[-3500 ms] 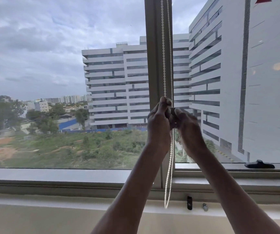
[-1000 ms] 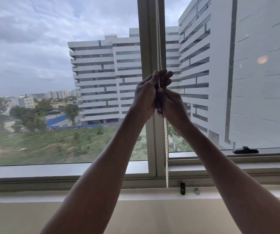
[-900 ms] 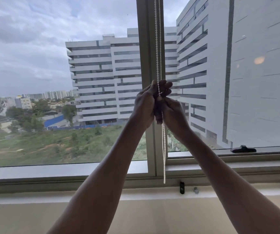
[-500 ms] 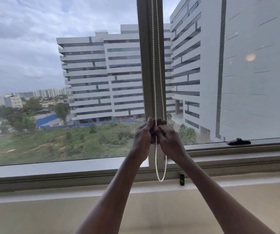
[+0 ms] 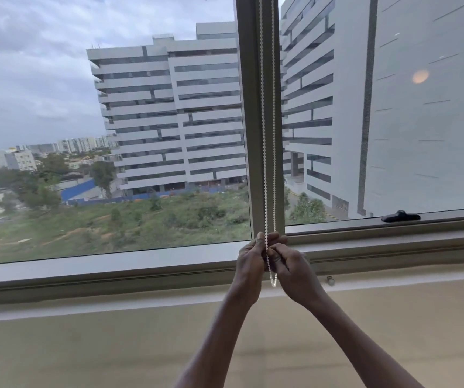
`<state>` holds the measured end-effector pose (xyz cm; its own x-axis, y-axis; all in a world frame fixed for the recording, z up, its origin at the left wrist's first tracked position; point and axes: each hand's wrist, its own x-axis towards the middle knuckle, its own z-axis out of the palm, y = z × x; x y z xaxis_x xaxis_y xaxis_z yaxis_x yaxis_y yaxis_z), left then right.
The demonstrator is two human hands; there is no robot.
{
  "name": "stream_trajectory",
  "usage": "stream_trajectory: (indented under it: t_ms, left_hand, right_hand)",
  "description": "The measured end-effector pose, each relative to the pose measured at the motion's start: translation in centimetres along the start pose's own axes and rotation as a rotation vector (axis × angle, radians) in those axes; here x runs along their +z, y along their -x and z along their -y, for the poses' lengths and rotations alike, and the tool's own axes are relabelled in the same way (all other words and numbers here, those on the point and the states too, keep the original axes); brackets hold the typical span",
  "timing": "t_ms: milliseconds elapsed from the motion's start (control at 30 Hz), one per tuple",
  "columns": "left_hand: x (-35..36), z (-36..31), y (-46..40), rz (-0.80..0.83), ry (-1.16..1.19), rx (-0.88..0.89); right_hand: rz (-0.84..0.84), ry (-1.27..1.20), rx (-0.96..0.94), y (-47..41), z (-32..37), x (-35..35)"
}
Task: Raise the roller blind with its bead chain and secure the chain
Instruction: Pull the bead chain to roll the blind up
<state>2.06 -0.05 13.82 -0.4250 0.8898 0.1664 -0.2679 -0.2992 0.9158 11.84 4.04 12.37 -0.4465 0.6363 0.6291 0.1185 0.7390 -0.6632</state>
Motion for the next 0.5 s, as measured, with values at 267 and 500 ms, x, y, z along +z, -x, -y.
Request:
stream_trajectory:
  t_ms: [267,500]
  left_hand:
    - [-1.0,3.2,0.6,-0.105,-0.071,0.078]
    - [-2.1,7.3,-0.4,-0.245,-0.157,0.079]
  right_hand:
    - [0.017,0.056,-0.096,2.2,-2.2,0.0]
    - [-0.06,0.073,-0.076,3.3,-6.5,-1.8]
